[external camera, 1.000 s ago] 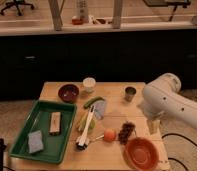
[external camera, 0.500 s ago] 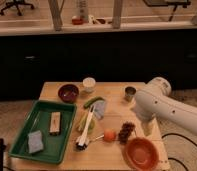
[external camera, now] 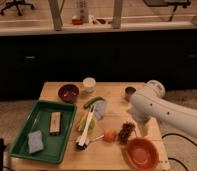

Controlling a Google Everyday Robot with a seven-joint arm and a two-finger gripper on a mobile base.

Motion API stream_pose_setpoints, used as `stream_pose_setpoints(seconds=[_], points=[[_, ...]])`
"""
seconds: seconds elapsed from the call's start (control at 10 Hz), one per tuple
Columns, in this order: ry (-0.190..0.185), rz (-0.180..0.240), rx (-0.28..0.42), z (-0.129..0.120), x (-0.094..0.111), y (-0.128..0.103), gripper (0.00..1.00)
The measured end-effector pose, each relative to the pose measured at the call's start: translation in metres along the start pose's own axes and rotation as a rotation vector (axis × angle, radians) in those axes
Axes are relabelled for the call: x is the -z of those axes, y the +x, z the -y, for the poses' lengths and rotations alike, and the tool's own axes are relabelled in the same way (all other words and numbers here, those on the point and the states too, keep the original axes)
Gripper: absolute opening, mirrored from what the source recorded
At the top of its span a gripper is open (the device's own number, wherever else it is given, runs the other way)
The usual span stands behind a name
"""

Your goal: Place pepper in red bowl

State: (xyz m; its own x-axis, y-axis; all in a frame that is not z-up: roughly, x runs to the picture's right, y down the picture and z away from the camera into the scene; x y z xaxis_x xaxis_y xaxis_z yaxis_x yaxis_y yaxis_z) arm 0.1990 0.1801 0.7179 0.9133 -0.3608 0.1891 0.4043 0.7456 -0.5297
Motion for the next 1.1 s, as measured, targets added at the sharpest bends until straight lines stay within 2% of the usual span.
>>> stream_pose_setpoints(seconds=[0.5,0.8,1.1], points=[[0.006,0.032,0.045,0.004,-0.016,-0.021,0.8],[0.01,0.047,0.036,0.003,-0.021,-0.024,0.8],[0.015,0.04,0.05,0.037,-0.016,-0.021,0.8]])
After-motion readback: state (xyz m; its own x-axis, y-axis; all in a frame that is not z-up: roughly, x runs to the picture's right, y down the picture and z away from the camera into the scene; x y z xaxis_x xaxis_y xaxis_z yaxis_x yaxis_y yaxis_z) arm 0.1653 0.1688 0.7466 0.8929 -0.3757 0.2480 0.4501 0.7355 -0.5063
